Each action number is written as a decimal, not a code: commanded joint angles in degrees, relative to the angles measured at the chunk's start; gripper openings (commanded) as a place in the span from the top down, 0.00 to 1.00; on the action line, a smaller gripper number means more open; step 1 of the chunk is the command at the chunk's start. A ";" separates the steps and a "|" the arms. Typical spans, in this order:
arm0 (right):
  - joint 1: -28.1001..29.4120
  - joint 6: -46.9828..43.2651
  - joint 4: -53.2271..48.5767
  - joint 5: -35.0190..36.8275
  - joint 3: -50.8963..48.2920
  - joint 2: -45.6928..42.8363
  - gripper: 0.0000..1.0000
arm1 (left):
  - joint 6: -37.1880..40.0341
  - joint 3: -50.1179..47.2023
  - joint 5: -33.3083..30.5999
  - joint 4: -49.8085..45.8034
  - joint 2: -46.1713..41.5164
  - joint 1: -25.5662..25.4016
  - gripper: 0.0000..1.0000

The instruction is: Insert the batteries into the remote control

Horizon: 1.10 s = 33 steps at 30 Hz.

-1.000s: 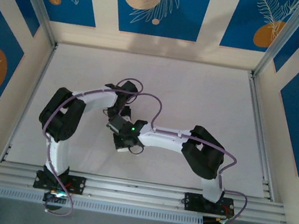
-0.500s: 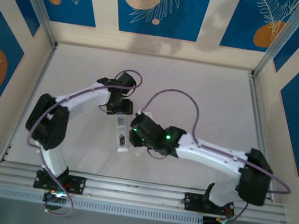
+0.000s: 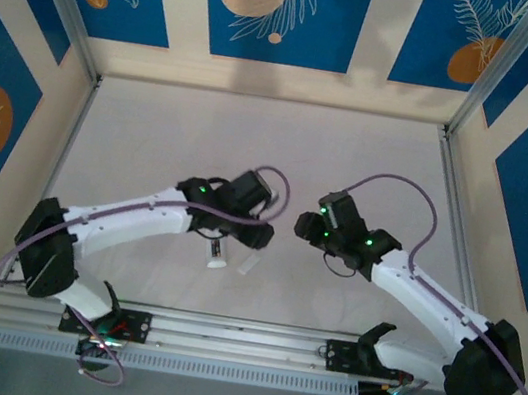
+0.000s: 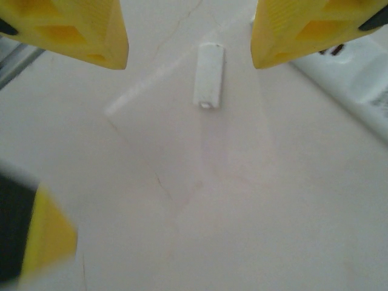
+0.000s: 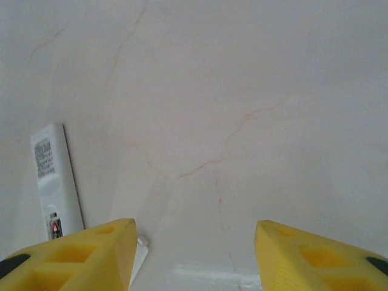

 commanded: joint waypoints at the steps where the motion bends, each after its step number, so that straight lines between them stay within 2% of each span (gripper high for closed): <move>1: -3.77 -1.12 -0.29 -5.90 -1.44 -3.53 0.45 | 4.87 -1.59 1.74 0.77 4.40 -1.95 0.47; 8: -5.97 -0.25 -0.81 -7.55 -4.03 -8.04 0.44 | 3.90 -0.13 -0.69 0.43 13.18 -2.96 0.47; 17: -6.15 0.17 -0.75 -8.66 -4.71 -8.51 0.44 | 2.15 0.23 -2.79 1.91 18.56 -2.72 0.46; 33: -6.15 0.65 -1.46 -8.75 -4.91 -9.25 0.44 | 0.69 1.26 -4.00 4.08 22.51 -1.78 0.60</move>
